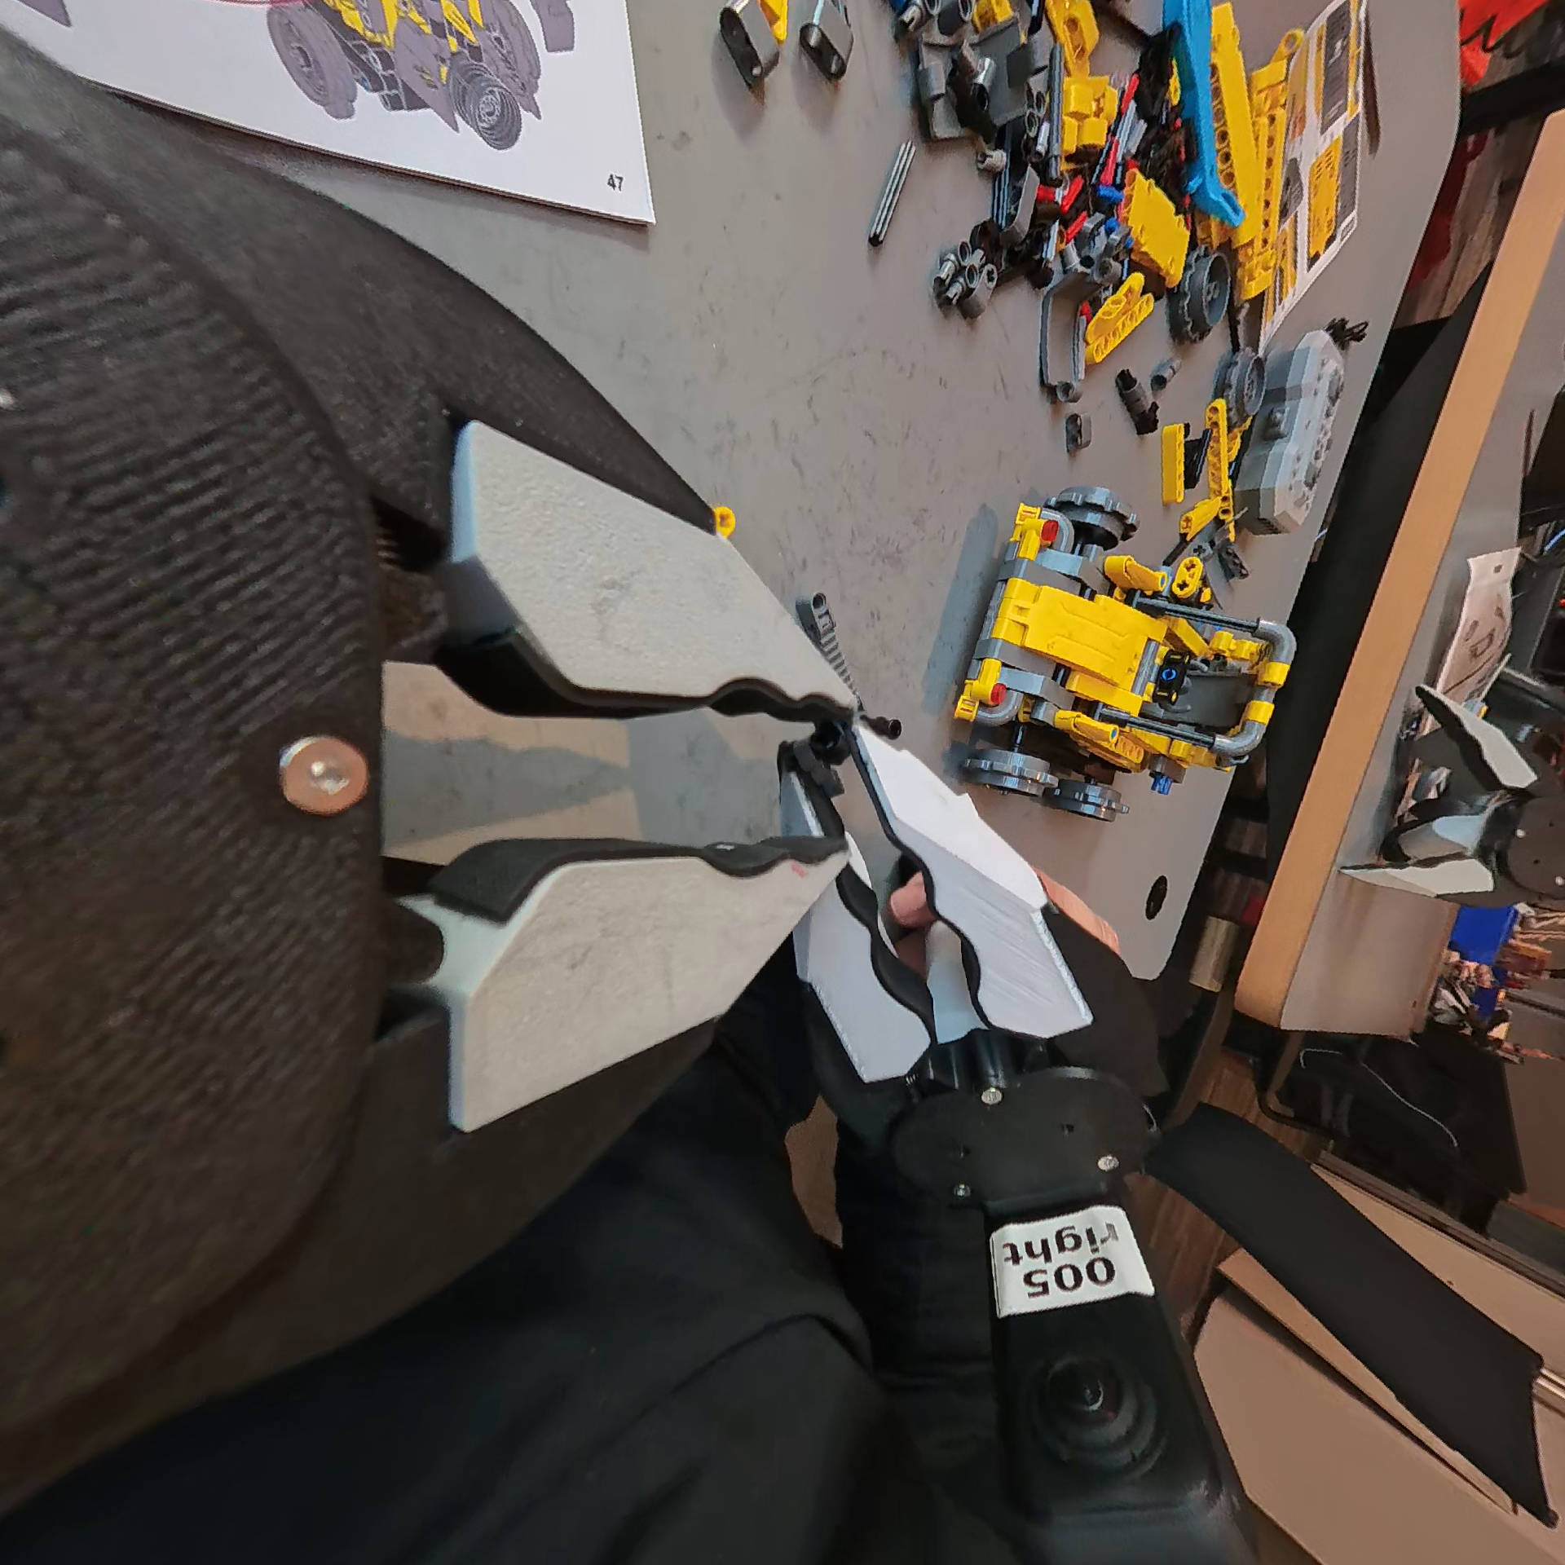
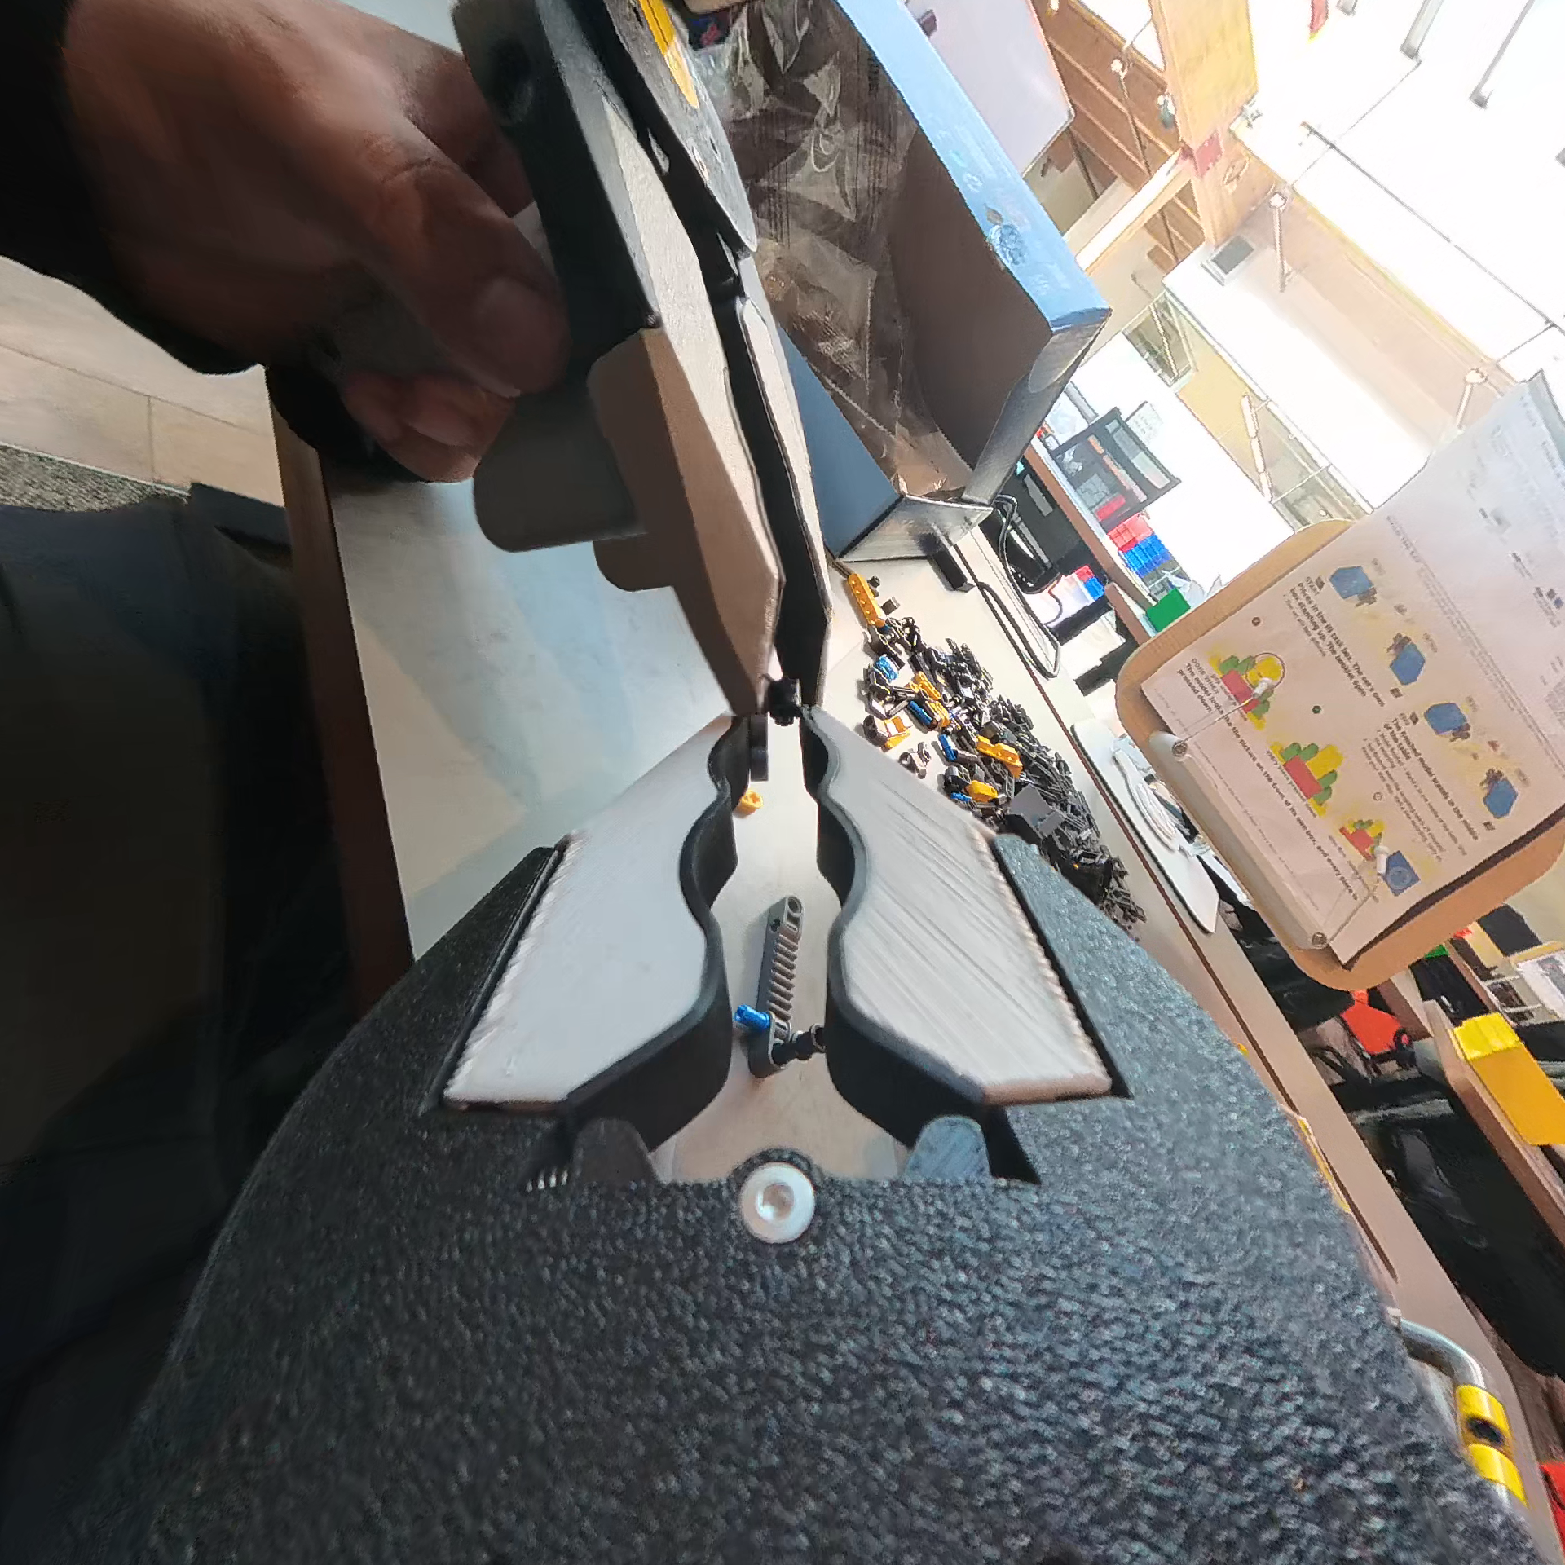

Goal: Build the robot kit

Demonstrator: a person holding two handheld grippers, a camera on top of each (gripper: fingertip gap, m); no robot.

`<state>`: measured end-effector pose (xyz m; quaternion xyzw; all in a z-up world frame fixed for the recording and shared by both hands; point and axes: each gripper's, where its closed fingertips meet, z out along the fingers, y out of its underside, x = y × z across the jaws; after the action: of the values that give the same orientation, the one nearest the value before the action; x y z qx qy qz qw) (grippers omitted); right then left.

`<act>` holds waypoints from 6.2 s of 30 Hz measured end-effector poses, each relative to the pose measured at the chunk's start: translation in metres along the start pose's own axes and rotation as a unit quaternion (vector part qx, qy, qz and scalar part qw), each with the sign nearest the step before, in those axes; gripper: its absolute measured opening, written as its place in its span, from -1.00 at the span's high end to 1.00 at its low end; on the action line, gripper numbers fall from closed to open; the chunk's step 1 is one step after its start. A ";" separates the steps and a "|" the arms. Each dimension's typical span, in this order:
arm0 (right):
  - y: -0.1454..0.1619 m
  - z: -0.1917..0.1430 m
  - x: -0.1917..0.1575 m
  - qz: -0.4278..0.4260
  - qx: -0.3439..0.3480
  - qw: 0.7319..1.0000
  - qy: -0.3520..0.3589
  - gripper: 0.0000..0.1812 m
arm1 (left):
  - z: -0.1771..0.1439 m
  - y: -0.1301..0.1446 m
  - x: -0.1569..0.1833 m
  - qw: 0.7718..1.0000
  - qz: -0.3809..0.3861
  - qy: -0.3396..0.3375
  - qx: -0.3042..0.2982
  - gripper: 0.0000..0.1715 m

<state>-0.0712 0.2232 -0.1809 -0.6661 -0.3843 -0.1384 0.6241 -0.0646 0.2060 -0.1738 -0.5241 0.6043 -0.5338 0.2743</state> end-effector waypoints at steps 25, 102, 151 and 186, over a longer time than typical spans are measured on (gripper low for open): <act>-0.007 -0.004 0.005 0.021 0.027 0.999 0.005 0.88 | -0.005 -0.008 0.006 0.999 0.007 0.022 0.031 0.48; -0.006 -0.003 0.007 0.011 0.026 0.999 0.016 0.82 | -0.004 -0.005 -0.004 0.998 -0.051 0.014 0.024 0.83; -0.002 -0.003 0.016 -0.005 0.013 0.998 0.062 0.87 | 0.013 -0.008 -0.013 0.943 -0.308 0.004 0.127 0.85; 0.010 0.006 0.014 -0.007 -0.027 0.999 0.046 0.86 | 0.004 0.002 -0.024 0.955 -0.280 -0.043 0.092 0.98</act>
<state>-0.0569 0.2346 -0.1805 -0.6730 -0.3557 -0.1834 0.6221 -0.0546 0.2263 -0.1817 -0.6673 0.3694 -0.6191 0.1869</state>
